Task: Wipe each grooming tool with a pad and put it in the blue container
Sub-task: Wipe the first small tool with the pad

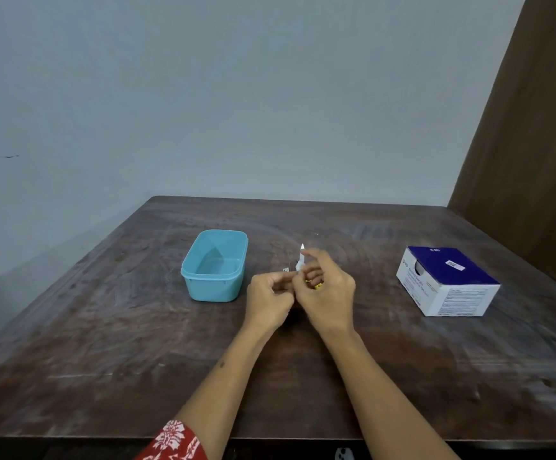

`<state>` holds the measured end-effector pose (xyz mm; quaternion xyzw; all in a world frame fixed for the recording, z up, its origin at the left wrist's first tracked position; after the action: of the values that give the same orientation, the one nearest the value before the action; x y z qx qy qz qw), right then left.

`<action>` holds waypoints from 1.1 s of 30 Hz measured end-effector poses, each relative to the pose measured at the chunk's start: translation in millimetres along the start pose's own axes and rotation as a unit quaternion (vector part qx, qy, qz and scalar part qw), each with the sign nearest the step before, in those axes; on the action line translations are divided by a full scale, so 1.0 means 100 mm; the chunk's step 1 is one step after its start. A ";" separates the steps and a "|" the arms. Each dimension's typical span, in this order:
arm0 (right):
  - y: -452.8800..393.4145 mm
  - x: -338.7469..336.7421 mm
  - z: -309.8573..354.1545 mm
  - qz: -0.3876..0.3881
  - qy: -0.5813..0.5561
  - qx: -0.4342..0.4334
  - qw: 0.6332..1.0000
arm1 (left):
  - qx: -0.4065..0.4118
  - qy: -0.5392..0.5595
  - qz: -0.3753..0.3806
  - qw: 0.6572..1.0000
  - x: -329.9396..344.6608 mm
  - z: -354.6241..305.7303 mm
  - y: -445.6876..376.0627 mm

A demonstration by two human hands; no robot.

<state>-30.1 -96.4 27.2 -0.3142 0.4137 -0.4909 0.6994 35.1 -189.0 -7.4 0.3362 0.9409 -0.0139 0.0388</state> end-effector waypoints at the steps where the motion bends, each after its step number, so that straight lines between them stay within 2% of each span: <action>1: 0.00 0.00 -0.01 -0.004 -0.002 0.005 1.000 | -0.009 0.009 0.009 1.000 0.01 0.01 0.00; 5: -0.02 -0.04 -0.11 -0.030 -0.026 0.057 0.998 | -0.041 0.051 0.070 0.995 0.08 0.01 0.02; 10: -0.01 -0.01 -0.02 0.012 -0.005 0.034 0.999 | -0.023 0.029 0.031 0.999 0.02 -0.02 0.03; 16: -0.04 -0.10 -0.08 -0.058 -0.030 0.070 0.995 | -0.057 0.042 0.103 0.992 0.10 -0.03 0.07; 21: 0.00 -0.02 -0.08 0.001 -0.021 0.065 0.998 | -0.027 0.037 0.055 0.997 0.04 -0.03 0.06; 26: -0.03 -0.07 -0.10 -0.040 -0.040 0.083 0.995 | -0.043 0.046 0.068 0.996 0.06 0.01 0.03; 31: 0.01 -0.01 -0.06 0.004 -0.008 0.065 0.998 | 0.001 0.012 0.020 1.000 0.00 -0.01 0.03; 33: 0.00 -0.02 -0.05 -0.014 0.004 0.059 0.998 | -0.010 0.025 0.015 1.000 -0.01 0.00 0.02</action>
<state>-35.0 -94.7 24.9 -0.2759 0.3828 -0.5252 0.7081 37.4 -187.9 -7.1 0.3499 0.9366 0.0044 0.0193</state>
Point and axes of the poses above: each hand's wrist, its own y-axis away from the middle knuckle, its own x-axis out of the palm, z = x × y, the point moved 5 cm from there along -y, towards the middle knuckle, and after that the axes turned 10 degrees about -x, right-handed, at the moved point
